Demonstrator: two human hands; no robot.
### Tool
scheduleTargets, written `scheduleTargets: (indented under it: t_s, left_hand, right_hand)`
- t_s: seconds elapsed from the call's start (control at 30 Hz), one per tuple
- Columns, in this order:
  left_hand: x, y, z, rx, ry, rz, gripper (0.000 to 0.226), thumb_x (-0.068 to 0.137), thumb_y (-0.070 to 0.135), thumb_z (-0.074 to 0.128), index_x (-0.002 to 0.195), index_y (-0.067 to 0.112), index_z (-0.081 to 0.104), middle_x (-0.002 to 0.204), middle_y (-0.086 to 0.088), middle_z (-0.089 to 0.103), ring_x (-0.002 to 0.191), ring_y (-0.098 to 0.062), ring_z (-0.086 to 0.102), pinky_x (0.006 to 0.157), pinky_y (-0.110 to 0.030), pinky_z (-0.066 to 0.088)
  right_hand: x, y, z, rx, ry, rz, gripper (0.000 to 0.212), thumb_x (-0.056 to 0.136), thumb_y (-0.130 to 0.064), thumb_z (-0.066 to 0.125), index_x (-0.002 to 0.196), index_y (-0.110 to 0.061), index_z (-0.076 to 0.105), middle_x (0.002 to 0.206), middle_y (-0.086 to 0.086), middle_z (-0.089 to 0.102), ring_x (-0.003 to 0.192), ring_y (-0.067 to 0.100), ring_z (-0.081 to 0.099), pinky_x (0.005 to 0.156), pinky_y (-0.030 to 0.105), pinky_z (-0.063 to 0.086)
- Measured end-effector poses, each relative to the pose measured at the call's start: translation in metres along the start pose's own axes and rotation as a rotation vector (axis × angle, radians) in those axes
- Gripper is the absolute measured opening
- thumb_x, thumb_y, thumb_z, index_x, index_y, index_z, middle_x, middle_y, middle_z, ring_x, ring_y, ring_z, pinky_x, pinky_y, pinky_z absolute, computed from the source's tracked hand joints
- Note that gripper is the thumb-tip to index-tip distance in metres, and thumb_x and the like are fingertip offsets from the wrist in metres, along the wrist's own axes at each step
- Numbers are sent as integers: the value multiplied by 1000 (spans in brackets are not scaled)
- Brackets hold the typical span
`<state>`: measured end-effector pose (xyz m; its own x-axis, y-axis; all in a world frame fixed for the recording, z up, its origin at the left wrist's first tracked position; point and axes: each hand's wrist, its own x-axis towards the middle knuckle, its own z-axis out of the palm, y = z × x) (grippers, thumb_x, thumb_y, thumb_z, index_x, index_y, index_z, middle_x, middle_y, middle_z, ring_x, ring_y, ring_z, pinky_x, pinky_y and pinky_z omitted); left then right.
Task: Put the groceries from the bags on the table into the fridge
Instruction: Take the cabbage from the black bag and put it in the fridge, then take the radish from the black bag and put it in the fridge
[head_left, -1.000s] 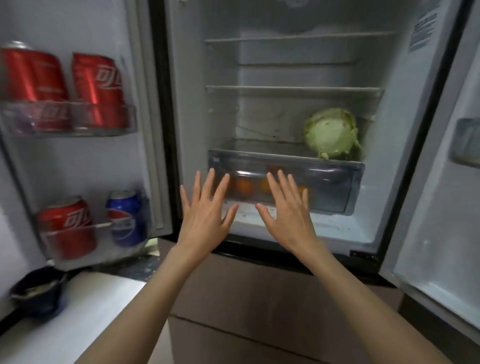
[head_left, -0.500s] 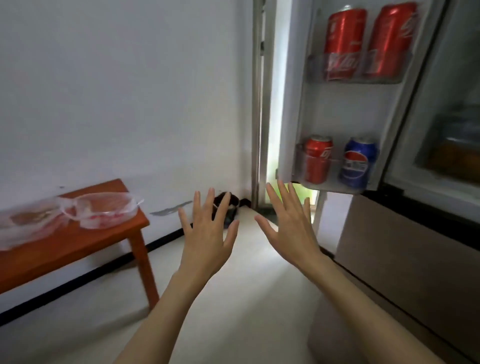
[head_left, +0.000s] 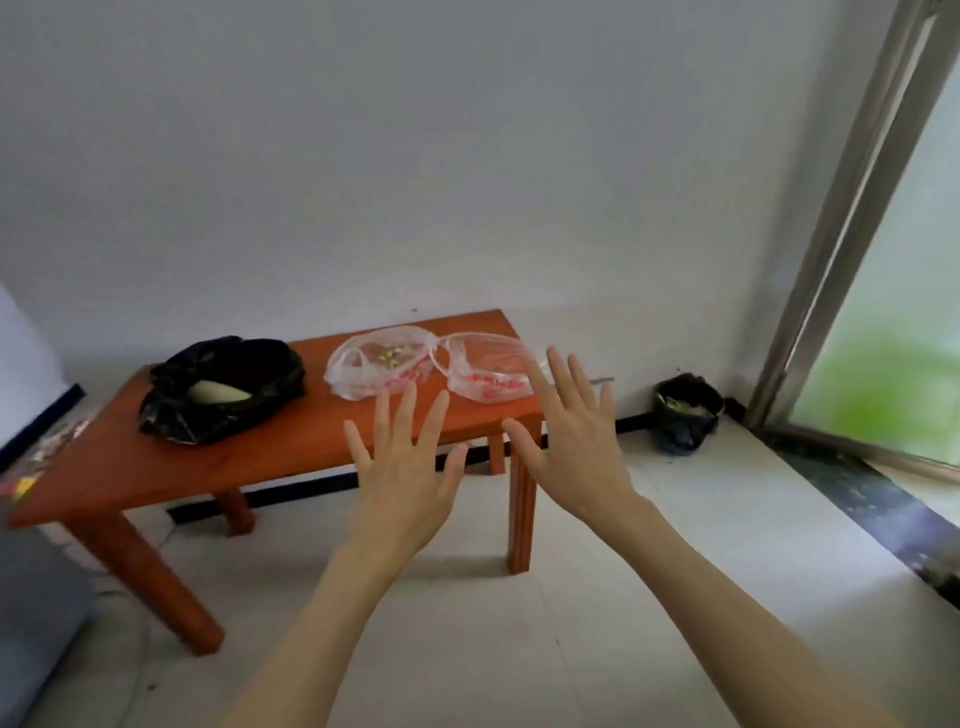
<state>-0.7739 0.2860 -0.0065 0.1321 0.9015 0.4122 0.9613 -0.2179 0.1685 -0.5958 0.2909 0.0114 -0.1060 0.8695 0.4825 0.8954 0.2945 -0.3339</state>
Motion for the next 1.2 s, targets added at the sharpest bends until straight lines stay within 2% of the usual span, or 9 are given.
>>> scheduleTargets:
  t_s: [0.2,0.33,0.6,0.67,0.73,0.83,0.93,1.07,1.2]
  left_hand:
    - [34,-85,29,49,-28,-151,75,80,63,-4,148,32,1,158,-2,-6,143,-21,-18,111,-52,-12]
    - [60,-138,45,59,-46,-266,78,79,68,-9,148,32,0,158,-3,-5,144,-24,-15,110,-52,-12]
    - [98,-239,60,64,-27,-480,75,82,62,6,148,27,15,158,-8,8,145,-28,-5,112,-57,-2]
    - [107,-266,65,59,-59,-526,74,84,63,10,149,28,13,158,-7,5,144,-29,-7,112,-56,-2]
    - [118,-295,73,51,-104,-561,66,92,58,24,149,28,9,158,-6,0,144,-28,-10,112,-55,-4]
    - [134,-340,86,19,-114,-579,65,94,48,38,149,28,10,158,-6,-1,144,-28,-11,112,-55,-3]
    - [153,-394,101,34,-153,-591,65,94,48,37,149,29,8,158,-6,-2,144,-28,-12,112,-55,-2]
    - [186,-464,117,17,-204,-564,63,95,47,35,149,28,8,158,-7,-1,144,-28,-11,113,-54,-1]
    - [217,-526,132,22,-269,-513,61,96,47,33,149,28,9,158,-6,0,144,-27,-10,114,-51,-1]
  right_hand:
    - [76,-32,86,26,-82,-133,69,91,-55,28,150,-27,5,160,2,1,146,22,-6,114,48,-3]
    - [121,-51,141,76,-176,-190,68,94,-51,35,150,-27,6,159,1,-2,146,21,-10,115,49,-4]
    - [217,-104,236,128,-291,-364,68,93,-51,34,150,-22,12,160,5,2,147,25,-4,115,51,2]
    - [237,-119,261,158,-322,-375,69,92,-53,31,150,-20,14,159,7,4,147,26,-5,115,52,3]
    - [255,-134,286,173,-335,-387,71,90,-56,26,150,-20,14,159,7,5,146,25,-7,116,52,3]
    - [282,-155,324,182,-397,-375,68,95,-50,35,150,-22,9,159,5,3,146,22,-10,116,46,-4]
    - [313,-180,370,191,-418,-359,67,96,-49,37,150,-24,7,159,4,2,146,22,-7,115,42,-9]
    - [350,-222,433,208,-468,-318,66,96,-48,37,150,-24,9,159,4,5,147,22,-6,117,46,-4]
    - [378,-249,484,218,-509,-288,66,96,-47,38,150,-23,10,159,4,7,147,21,-5,116,44,-5]
